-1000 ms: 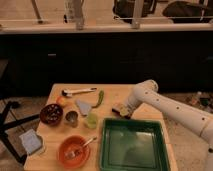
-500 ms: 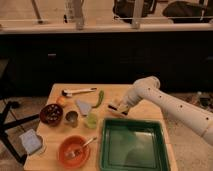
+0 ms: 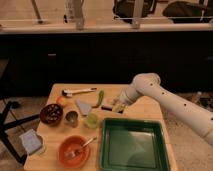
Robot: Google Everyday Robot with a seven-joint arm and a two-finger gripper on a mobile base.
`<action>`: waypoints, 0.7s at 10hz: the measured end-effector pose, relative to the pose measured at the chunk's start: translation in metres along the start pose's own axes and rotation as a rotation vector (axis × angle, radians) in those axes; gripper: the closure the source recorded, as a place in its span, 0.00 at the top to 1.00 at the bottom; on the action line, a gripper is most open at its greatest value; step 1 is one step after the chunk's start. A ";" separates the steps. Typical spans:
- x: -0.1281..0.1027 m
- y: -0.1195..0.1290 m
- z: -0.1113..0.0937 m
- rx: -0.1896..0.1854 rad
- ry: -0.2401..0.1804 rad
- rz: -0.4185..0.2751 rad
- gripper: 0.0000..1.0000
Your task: Place eraser in plastic cup
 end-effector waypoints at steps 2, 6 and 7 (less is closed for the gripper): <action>-0.007 0.005 -0.003 -0.013 -0.010 -0.041 0.00; -0.007 0.005 -0.003 -0.012 -0.011 -0.041 0.00; -0.007 0.005 -0.003 -0.014 -0.010 -0.043 0.00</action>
